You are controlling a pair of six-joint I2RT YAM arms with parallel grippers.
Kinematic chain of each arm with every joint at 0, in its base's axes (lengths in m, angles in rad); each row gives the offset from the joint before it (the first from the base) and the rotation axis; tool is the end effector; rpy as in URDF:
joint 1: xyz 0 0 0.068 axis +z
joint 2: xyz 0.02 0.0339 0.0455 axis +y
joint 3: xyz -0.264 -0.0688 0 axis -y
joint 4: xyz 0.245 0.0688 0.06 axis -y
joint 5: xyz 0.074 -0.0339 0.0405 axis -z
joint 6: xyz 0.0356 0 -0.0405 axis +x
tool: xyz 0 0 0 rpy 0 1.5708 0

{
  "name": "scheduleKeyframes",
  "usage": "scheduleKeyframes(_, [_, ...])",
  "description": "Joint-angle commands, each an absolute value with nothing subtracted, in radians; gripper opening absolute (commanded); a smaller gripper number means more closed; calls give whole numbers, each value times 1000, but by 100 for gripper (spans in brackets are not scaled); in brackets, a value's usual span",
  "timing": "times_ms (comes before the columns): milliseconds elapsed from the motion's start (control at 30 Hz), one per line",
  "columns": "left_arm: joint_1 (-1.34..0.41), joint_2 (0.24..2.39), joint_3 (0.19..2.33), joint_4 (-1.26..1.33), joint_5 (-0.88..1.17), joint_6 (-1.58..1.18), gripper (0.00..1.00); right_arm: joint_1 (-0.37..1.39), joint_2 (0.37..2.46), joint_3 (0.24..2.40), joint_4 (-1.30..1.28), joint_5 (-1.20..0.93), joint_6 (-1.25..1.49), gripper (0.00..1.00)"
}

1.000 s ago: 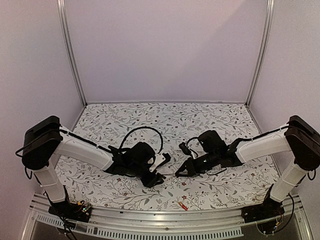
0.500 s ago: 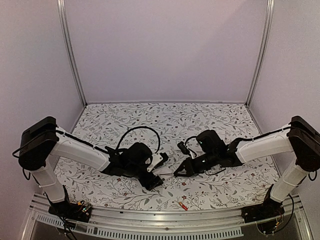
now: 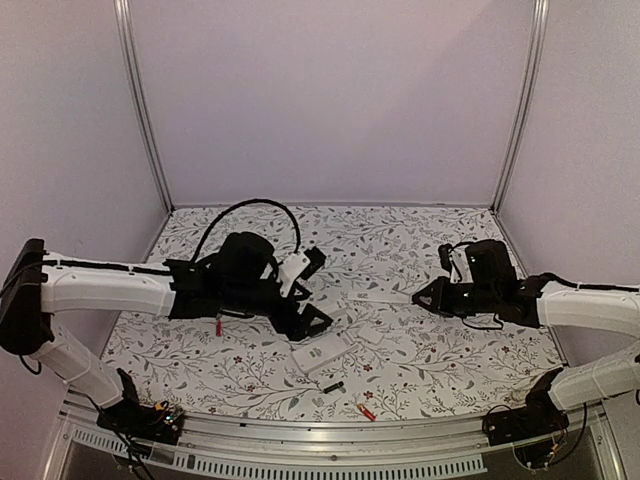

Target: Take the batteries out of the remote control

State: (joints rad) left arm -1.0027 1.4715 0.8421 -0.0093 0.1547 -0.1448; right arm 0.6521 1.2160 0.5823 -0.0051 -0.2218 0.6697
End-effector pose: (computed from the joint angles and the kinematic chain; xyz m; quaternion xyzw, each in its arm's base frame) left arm 0.1648 -0.2684 0.2154 0.4020 0.7955 -0.3012 0.3388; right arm 0.1928 0.1570 0.1995 -0.0419 0.8883 0.3522 0.2918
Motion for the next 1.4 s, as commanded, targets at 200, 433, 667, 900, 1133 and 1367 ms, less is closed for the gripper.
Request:
scheduleKeyframes(200, [-654,1382,1072,-277,161,-174,94,557,1217,455,3,-198,632,0])
scheduleKeyframes(433, [-470,1304,1048,-197,195,-162,95,625,1303,386,247,-387,632,1])
scheduleKeyframes(667, [-443,1281,1013,-125,122,-141,95,632,1355,366,289,-295,649,17])
scheduleKeyframes(900, [-430,1203,985,-137,83,-142,96,632,1268,330,270,-187,668,51])
scheduleKeyframes(1133, [-428,1177,985,-141,102,-157,96,630,1112,423,36,10,625,80])
scheduleKeyframes(1367, [-428,1133,975,-143,93,-162,96,460,1115,620,-239,223,522,90])
